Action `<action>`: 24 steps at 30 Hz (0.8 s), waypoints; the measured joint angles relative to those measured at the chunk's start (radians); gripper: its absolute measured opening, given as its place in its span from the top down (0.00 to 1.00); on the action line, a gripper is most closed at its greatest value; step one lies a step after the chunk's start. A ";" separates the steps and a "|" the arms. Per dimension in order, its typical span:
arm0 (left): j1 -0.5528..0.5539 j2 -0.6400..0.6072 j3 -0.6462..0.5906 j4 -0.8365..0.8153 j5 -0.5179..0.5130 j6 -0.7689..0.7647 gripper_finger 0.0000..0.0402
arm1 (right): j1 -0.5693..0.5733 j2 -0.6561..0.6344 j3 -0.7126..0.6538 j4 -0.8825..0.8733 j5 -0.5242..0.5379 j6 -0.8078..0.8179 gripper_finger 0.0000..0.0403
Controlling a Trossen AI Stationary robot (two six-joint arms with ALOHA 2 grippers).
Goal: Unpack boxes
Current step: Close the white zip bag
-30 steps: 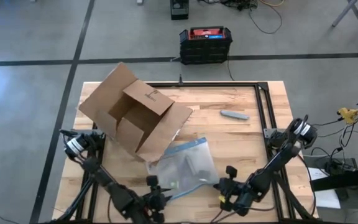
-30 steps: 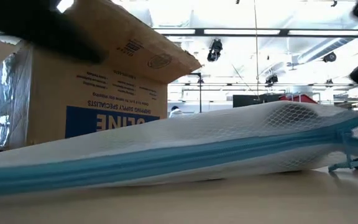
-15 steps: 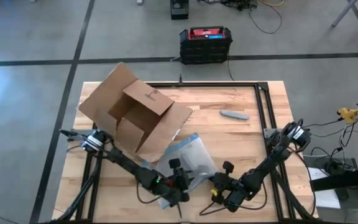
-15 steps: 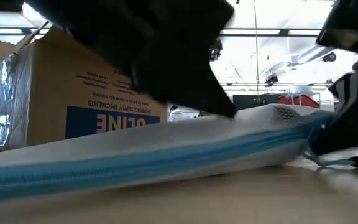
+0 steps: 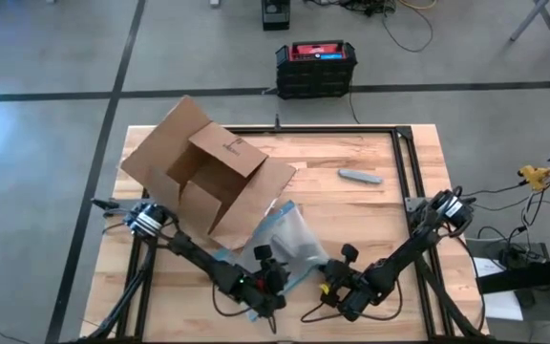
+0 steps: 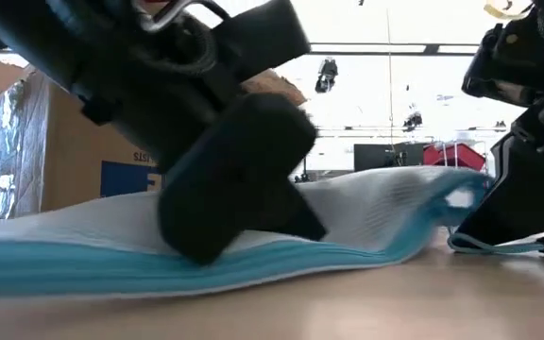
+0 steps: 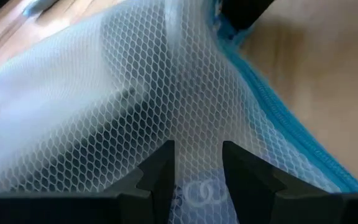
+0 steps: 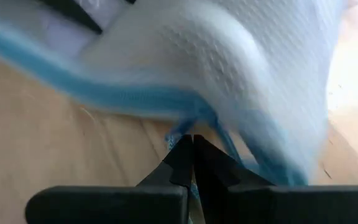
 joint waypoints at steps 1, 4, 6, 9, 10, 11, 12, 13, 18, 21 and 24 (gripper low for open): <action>-0.004 -0.001 0.000 -0.038 -0.007 -0.023 0.70 | 0.009 -0.005 0.000 -0.017 -0.007 0.017 1.00; -0.019 -0.002 0.001 -0.115 -0.019 -0.082 0.70 | 0.038 -0.030 0.000 -0.114 -0.051 0.085 1.00; -0.032 -0.001 0.000 -0.127 -0.029 -0.086 0.70 | 0.058 -0.038 0.001 -0.178 -0.069 0.127 1.00; -0.051 -0.001 -0.001 -0.134 -0.034 -0.086 0.70 | 0.074 -0.052 0.001 -0.265 -0.089 0.183 1.00; -0.061 -0.001 -0.002 -0.134 -0.035 -0.086 0.70 | 0.079 -0.057 0.000 -0.286 -0.096 0.198 1.00; -0.070 -0.001 -0.002 -0.134 -0.034 -0.086 0.70 | 0.083 -0.063 -0.001 -0.293 -0.095 0.200 1.00; -0.079 0.000 -0.002 -0.134 -0.033 -0.086 0.70 | 0.086 -0.070 -0.002 -0.294 -0.089 0.198 1.00; -0.086 0.000 -0.002 -0.133 -0.031 -0.086 0.70 | 0.088 -0.078 -0.003 -0.284 -0.078 0.186 1.00; -0.100 0.000 -0.004 -0.097 -0.042 -0.087 0.70 | 0.088 -0.116 0.008 0.006 0.006 -0.102 1.00; -0.099 0.000 -0.005 -0.074 -0.042 -0.084 0.70 | 0.070 -0.085 0.006 0.222 -0.009 -0.288 1.00; -0.100 0.000 -0.005 -0.060 -0.041 -0.083 0.70 | 0.044 -0.048 0.007 0.365 -0.006 -0.377 1.00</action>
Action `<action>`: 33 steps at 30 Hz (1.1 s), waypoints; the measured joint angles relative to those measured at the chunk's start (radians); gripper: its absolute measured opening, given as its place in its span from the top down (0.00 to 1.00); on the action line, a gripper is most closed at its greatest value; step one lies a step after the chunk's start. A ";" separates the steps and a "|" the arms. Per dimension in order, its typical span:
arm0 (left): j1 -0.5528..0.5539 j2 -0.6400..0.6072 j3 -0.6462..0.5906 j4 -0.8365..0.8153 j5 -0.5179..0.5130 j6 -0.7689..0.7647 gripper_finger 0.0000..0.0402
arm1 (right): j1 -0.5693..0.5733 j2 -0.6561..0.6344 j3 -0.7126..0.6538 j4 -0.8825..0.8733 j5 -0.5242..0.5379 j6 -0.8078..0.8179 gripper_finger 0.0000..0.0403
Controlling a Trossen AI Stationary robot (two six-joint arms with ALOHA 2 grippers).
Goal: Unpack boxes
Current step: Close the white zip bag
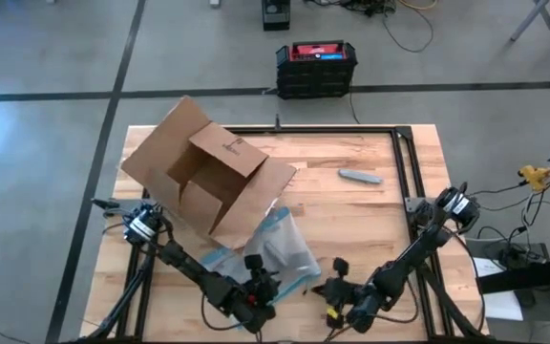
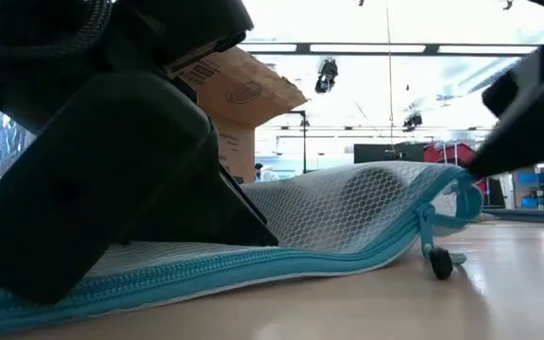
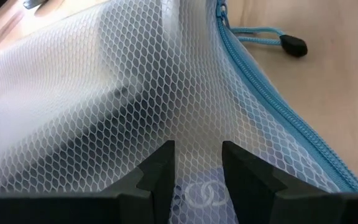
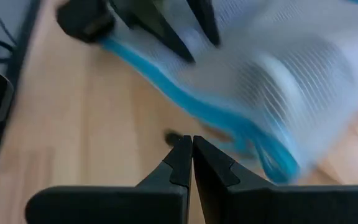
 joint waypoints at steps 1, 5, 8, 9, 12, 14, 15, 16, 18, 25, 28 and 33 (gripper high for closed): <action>0.000 0.000 0.000 0.005 0.001 0.000 0.70 | -0.010 0.016 0.001 0.026 0.001 -0.003 1.00; -0.006 0.001 0.000 0.015 0.001 -0.001 0.70 | -0.042 0.068 0.000 0.027 0.008 -0.008 1.00; -0.009 0.001 0.000 0.017 0.001 -0.002 0.70 | -0.047 0.091 0.008 0.041 -0.014 -0.008 1.00; -0.010 0.002 0.000 0.017 0.001 -0.001 0.70 | -0.048 0.098 0.007 0.034 -0.037 -0.008 1.00; -0.011 0.002 0.001 0.004 0.002 -0.003 0.70 | -0.045 0.101 0.008 0.000 -0.099 0.024 1.00; -0.013 0.002 0.002 -0.008 0.002 -0.004 0.70 | -0.035 0.091 0.010 -0.051 -0.109 0.060 1.00; -0.015 0.001 0.002 -0.011 0.001 -0.004 0.70 | -0.026 0.080 0.010 -0.086 -0.112 0.080 1.00; -0.017 0.001 0.002 -0.016 0.001 -0.004 0.70 | -0.017 0.066 0.010 -0.130 -0.121 0.100 1.00; -0.023 0.001 0.002 -0.028 0.003 -0.004 0.70 | -0.004 0.037 0.010 -0.223 -0.133 0.149 1.00; -0.063 -0.001 0.001 -0.068 0.011 -0.007 0.70 | 0.020 -0.067 0.005 -0.529 -0.148 0.317 1.00; -0.071 -0.006 0.001 -0.077 0.022 -0.007 0.70 | 0.023 -0.094 0.005 -0.490 -0.147 0.293 1.00; -0.075 -0.025 0.000 -0.112 0.020 -0.008 0.70 | 0.022 -0.097 0.005 -0.335 -0.140 0.174 1.00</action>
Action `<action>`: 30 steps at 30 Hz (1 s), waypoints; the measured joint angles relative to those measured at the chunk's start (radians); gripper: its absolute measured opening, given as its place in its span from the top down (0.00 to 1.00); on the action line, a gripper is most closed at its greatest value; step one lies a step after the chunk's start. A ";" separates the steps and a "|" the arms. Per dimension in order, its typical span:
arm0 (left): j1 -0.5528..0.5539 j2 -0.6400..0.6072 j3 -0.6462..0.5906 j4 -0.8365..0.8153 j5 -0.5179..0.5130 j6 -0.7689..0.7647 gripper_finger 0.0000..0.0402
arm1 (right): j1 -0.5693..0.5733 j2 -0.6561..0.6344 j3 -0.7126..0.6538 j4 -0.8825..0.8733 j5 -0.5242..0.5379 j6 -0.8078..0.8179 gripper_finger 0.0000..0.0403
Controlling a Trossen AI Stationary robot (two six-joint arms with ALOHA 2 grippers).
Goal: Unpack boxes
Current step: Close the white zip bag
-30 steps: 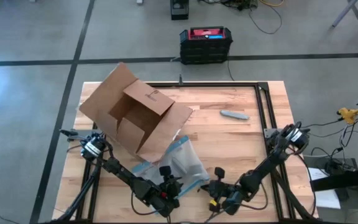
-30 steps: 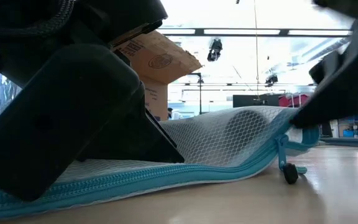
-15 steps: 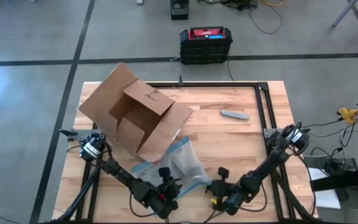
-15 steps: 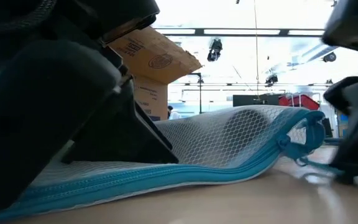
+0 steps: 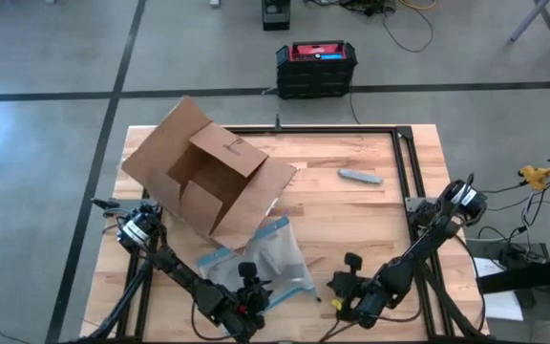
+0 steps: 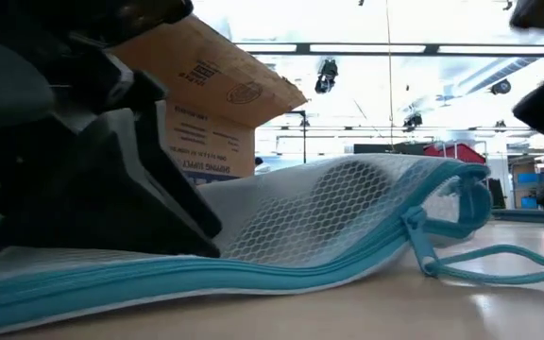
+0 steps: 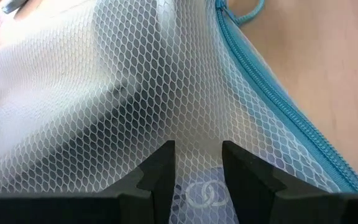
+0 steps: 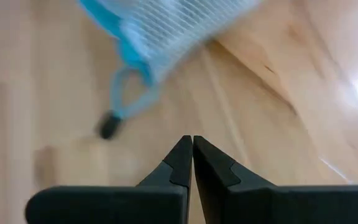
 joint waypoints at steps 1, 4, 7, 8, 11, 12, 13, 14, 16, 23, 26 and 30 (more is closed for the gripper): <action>-0.001 -0.003 -0.001 -0.005 -0.009 0.001 0.70 | 0.000 0.006 0.000 0.071 0.002 -0.051 1.00; 0.010 -0.014 -0.003 0.002 -0.020 0.012 0.70 | -0.014 0.041 0.000 0.238 0.002 -0.155 1.00; 0.018 -0.021 -0.004 0.023 -0.021 0.026 0.70 | -0.035 0.098 -0.002 0.326 0.005 -0.184 1.00; 0.020 -0.022 -0.004 0.033 -0.020 0.030 0.70 | -0.040 0.117 -0.002 0.339 0.011 -0.188 1.00; 0.021 -0.028 -0.004 0.093 -0.023 0.051 0.70 | -0.046 0.157 -0.003 0.339 0.020 -0.160 1.00; 0.021 -0.030 -0.004 0.133 -0.025 0.068 0.70 | -0.046 0.166 -0.003 0.339 0.020 -0.153 1.00; 0.021 -0.031 -0.003 0.180 -0.027 0.087 0.70 | -0.046 0.173 -0.003 0.339 0.020 -0.151 1.00; 0.024 -0.032 -0.003 0.229 -0.032 0.111 0.70 | -0.046 0.177 -0.003 0.339 0.019 -0.148 1.00; 0.028 -0.032 -0.003 0.335 -0.037 0.161 0.70 | -0.046 0.179 -0.002 0.339 0.004 -0.147 1.00; 0.064 0.042 0.000 0.466 -0.001 0.172 0.70 | -0.039 0.144 0.002 0.185 -0.049 -0.064 1.00; 0.062 0.097 0.000 0.473 0.032 0.111 0.70 | -0.034 0.124 0.003 0.098 -0.077 -0.035 1.00; 0.045 0.137 0.005 0.472 0.024 0.011 0.70 | -0.023 0.106 0.003 -0.007 -0.124 0.013 1.00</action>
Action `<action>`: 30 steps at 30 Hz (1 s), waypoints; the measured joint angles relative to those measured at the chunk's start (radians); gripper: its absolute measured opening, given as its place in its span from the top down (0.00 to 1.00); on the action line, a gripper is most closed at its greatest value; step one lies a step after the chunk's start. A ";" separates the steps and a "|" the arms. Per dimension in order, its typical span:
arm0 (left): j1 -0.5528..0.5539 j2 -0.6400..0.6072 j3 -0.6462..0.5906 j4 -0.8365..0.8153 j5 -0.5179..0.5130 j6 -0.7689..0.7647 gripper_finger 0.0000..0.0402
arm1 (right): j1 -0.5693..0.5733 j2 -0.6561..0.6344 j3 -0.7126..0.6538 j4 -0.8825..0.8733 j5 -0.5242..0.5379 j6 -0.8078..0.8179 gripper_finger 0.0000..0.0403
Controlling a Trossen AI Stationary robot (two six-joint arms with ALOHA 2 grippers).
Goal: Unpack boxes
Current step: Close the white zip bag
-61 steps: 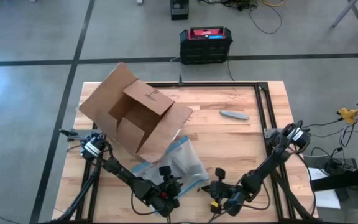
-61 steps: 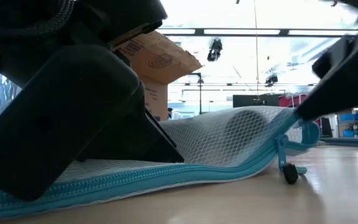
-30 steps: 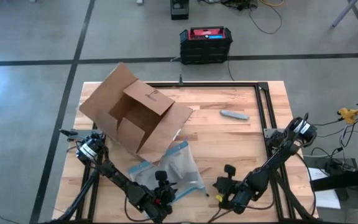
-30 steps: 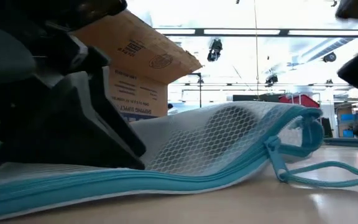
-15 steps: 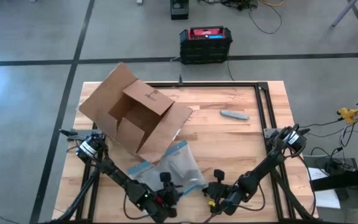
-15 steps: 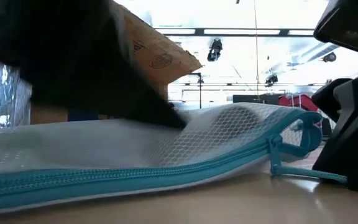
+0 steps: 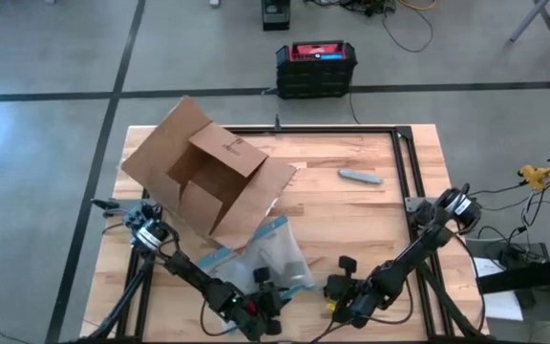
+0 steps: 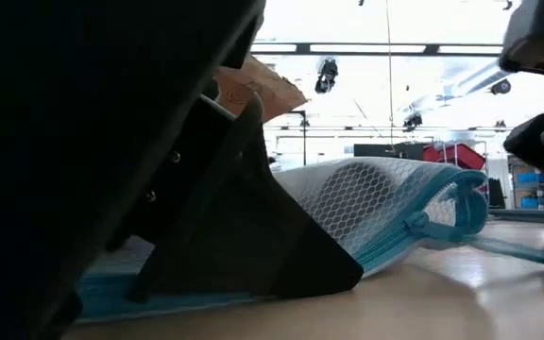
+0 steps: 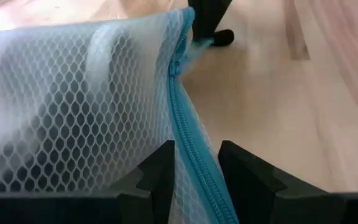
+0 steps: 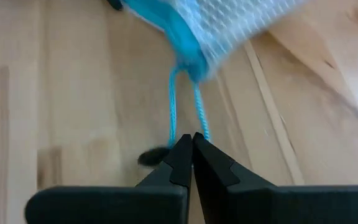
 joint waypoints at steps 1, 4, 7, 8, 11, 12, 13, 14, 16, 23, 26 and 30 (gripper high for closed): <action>-0.005 0.003 0.000 -0.009 -0.007 -0.018 0.70 | 0.005 -0.003 -0.001 -0.021 -0.008 0.007 1.00; -0.017 -0.003 0.002 -0.044 -0.016 -0.051 0.70 | 0.017 -0.013 -0.001 -0.062 -0.022 0.017 1.00; -0.023 -0.023 0.002 -0.090 -0.013 -0.056 0.70 | 0.025 -0.031 -0.003 -0.082 -0.036 0.017 1.00; -0.025 -0.031 0.002 -0.114 -0.006 -0.056 0.70 | 0.026 -0.036 -0.003 -0.092 -0.054 0.017 1.00; -0.032 -0.055 0.001 -0.194 0.005 -0.058 0.70 | 0.036 -0.060 -0.001 -0.170 -0.082 0.055 1.00; -0.035 -0.064 0.001 -0.224 0.019 -0.058 0.70 | 0.041 -0.068 -0.001 -0.202 -0.086 0.068 1.00; -0.036 -0.075 0.001 -0.255 0.036 -0.059 0.70 | 0.045 -0.075 -0.002 -0.234 -0.097 0.077 1.00; -0.039 -0.085 0.000 -0.289 0.050 -0.060 0.70 | 0.049 -0.082 -0.003 -0.262 -0.109 0.085 1.00; -0.045 -0.104 0.000 -0.346 0.070 -0.074 0.70 | 0.056 -0.101 -0.005 -0.296 -0.115 0.095 1.00; -0.059 -0.186 -0.012 -0.456 0.101 -0.092 0.70 | 0.063 -0.246 0.014 -0.347 0.005 0.055 1.00; -0.053 -0.246 -0.013 -0.449 0.028 -0.033 0.70 | 0.045 -0.329 0.012 -0.372 0.140 0.040 1.00; -0.003 -0.324 -0.008 -0.411 -0.069 0.083 0.70 | -0.047 -0.428 -0.007 -0.475 0.231 0.042 1.00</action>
